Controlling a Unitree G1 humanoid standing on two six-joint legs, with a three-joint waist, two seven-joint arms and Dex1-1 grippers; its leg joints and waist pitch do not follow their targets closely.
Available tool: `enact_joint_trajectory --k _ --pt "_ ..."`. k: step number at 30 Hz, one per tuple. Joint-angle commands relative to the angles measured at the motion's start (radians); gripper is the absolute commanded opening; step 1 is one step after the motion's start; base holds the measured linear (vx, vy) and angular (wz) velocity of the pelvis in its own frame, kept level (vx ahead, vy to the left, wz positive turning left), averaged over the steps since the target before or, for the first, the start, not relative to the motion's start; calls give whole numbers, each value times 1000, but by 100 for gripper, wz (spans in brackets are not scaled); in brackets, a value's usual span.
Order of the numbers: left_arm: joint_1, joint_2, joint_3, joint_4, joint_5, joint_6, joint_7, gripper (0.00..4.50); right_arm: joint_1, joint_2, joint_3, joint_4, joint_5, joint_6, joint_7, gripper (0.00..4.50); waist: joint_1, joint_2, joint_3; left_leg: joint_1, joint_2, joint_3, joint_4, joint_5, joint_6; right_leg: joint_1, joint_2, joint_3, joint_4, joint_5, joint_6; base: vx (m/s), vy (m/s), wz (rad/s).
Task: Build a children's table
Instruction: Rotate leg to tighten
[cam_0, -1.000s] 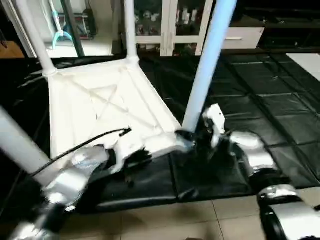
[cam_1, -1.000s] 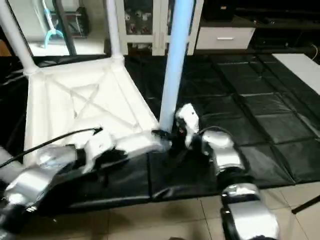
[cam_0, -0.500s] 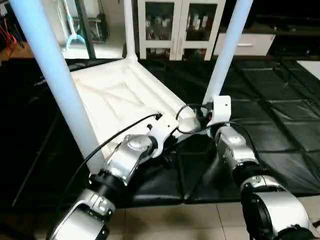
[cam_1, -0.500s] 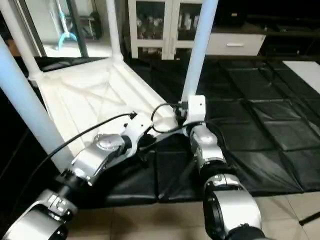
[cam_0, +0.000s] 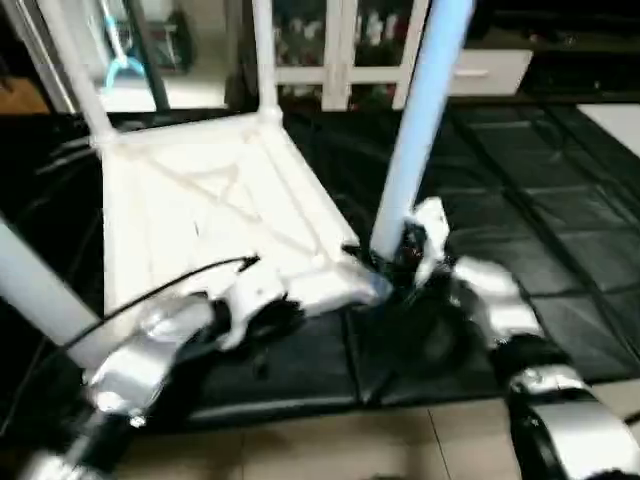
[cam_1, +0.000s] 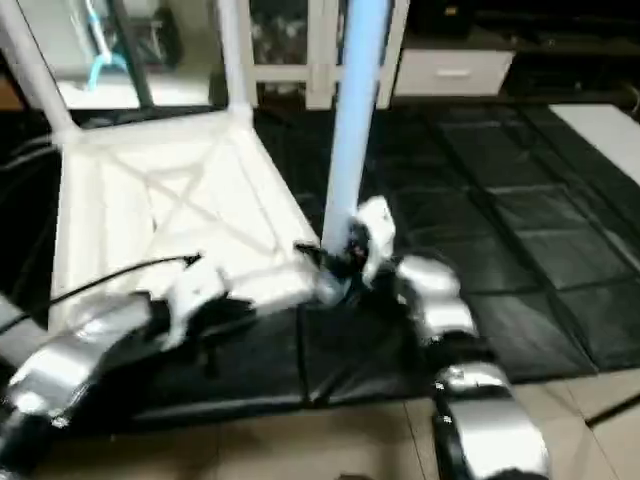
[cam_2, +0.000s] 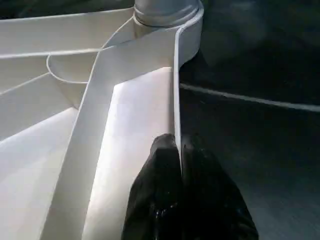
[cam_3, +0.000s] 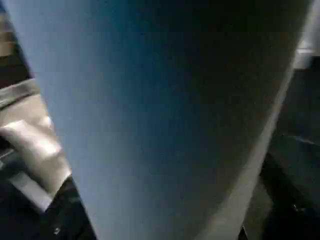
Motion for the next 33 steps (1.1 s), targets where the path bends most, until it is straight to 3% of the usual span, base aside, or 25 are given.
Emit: enact_joint_trajectory --k 1,2,7,12,16,18,20,21,23,24,26,29,31,33 --pt "23 10 -29 -17 -20 -15 -70 0 -13 -51 -30 -24 20 7 3 300 1 8 -60 12 6 14 -59 -97 131 64 -46 26 -46 61 -318 0 0 0" --pt "18 10 -24 3 -6 -28 -63 0 -8 -59 -20 -6 9 11 22 276 5 5 -59 12 5 15 -60 -109 119 65 -47 27 -48 33 -313 0 0 0" --pt "7 1 -16 20 10 -32 -51 0 3 -56 -10 4 6 14 20 247 8 5 -57 12 4 14 -62 -131 86 65 -49 30 -51 -16 -295 0 0 0" --pt "11 12 -18 -2 -1 -13 -41 0 9 -49 -13 -11 7 24 39 210 8 4 -60 12 3 14 -61 -115 88 66 -48 30 -48 9 -295 0 0 0" --pt "-11 -7 -14 37 38 7 18 0 1 -39 -14 22 -42 9 -118 194 7 3 -58 11 2 15 -61 -119 84 65 -48 30 -51 -8 -291 0 0 0" --pt "-35 -37 -11 66 59 24 73 0 -5 -21 -21 53 -73 13 -285 191 8 3 -55 13 0 16 -62 -128 67 62 -48 31 -55 -45 -282 0 0 0" --pt "-72 -82 -13 104 84 60 143 0 -10 1 -28 87 -102 32 -466 189 5 -7 -50 10 -2 14 -64 -162 37 61 -48 32 -63 -137 -257 0 0 0" --pt "-116 -131 -12 150 108 116 219 0 -14 23 -34 115 -123 46 -618 189 8 -3 -47 16 -3 14 -65 -206 19 54 -50 33 -71 -223 -235 0 0 0" --pt "-148 -168 -8 189 122 155 278 0 -18 42 -42 132 -124 56 -694 188 6 -5 -44 18 -7 16 -65 -220 -1 52 -50 35 -77 -270 -217 0 0 0" --pt "-199 -225 0 252 140 203 363 0 -24 77 -54 154 -119 66 -785 188 10 -6 -44 22 -9 14 -64 -257 -13 46 -49 35 -84 -338 -189 0 0 0" --pt "-236 -269 5 299 151 229 422 0 -29 106 -56 170 -118 68 -838 187 15 -9 -44 34 -12 18 -61 -287 -17 35 -42 34 -91 -370 -166 0 0 0" --pt "-320 -379 -29 382 161 256 456 0 -49 217 -13 196 -135 58 -887 186 24 -9 -47 22 -13 15 -65 -275 -11 42 -42 32 -88 -336 -146 0 0 0" --pt "-323 -383 -40 383 168 242 450 0 -51 229 -9 197 -132 55 -876 186 25 -10 -47 13 -13 12 -68 -261 -1 49 -43 32 -84 -296 -150 0 0 0" --pt "-306 -368 -47 361 165 201 418 0 -57 233 -9 198 -111 58 -782 186 25 -6 -48 13 -12 12 -67 -265 7 49 -44 31 -83 -287 -156 0 0 0"
